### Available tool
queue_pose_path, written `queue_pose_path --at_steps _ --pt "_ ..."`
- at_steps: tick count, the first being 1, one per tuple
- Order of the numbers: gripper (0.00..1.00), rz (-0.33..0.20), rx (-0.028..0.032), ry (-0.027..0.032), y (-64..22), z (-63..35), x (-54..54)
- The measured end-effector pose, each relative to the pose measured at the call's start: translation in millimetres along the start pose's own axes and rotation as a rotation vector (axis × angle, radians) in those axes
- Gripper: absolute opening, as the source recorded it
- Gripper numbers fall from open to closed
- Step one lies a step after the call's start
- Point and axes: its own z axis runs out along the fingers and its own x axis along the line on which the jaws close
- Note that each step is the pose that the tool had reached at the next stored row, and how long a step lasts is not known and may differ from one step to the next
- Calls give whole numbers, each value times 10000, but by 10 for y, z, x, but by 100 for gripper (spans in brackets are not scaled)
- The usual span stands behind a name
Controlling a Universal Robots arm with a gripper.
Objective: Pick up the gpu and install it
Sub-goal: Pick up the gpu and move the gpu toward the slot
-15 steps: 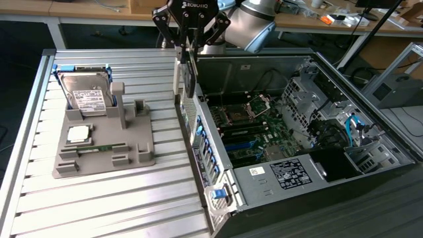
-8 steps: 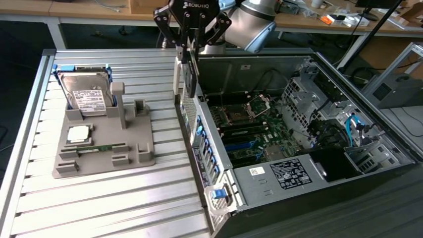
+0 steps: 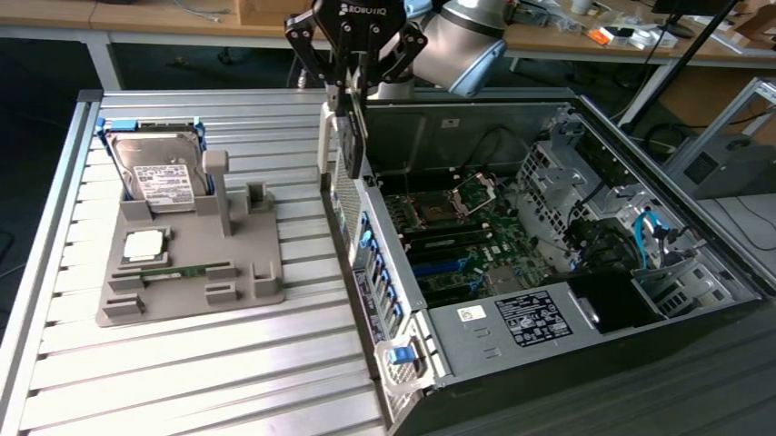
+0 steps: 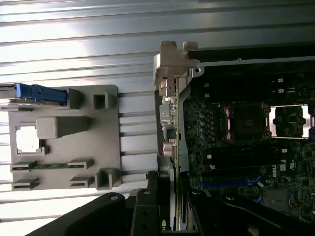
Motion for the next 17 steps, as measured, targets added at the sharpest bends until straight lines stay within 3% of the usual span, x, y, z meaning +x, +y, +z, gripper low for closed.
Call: queue_pose_path --at_steps 17 --pt "27 -1 0 0 4 1 -51"
